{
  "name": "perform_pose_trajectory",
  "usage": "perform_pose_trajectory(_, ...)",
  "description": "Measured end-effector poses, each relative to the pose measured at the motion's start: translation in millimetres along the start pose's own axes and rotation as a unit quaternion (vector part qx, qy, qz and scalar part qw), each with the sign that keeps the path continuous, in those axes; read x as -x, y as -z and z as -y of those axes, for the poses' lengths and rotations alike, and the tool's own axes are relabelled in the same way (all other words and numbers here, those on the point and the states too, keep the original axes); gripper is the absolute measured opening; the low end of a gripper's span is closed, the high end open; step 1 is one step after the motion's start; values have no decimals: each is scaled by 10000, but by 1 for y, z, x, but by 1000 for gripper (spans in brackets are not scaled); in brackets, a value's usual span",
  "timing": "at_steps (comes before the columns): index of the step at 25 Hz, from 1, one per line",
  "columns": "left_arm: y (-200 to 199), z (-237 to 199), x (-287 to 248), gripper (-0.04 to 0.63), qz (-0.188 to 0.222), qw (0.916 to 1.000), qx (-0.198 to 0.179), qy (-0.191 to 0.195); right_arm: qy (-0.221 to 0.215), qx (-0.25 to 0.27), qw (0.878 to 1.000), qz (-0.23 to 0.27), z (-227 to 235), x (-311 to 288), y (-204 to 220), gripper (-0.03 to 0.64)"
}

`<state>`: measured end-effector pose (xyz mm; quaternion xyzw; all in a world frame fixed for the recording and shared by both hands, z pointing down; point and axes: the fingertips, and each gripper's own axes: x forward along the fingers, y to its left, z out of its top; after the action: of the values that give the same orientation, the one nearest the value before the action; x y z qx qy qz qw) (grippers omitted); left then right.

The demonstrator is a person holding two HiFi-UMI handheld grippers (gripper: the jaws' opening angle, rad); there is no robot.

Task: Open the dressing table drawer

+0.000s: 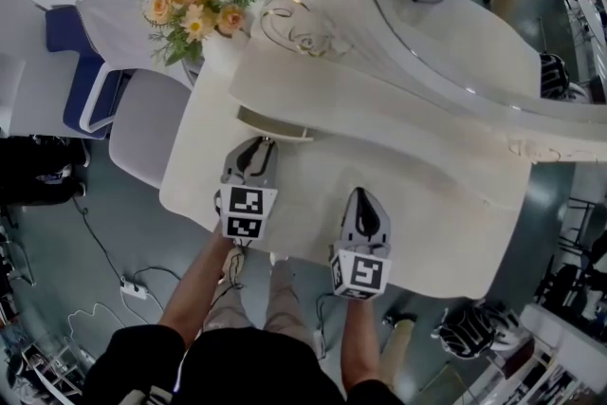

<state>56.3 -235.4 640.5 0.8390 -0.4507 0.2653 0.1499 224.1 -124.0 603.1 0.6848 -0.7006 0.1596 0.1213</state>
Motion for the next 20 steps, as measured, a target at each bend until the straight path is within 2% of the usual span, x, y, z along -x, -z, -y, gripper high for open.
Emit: perform_pose_trajectory(20,15,3,20,91,1,10000,-20,40,34,-5,10000,21,-11,16,2,0)
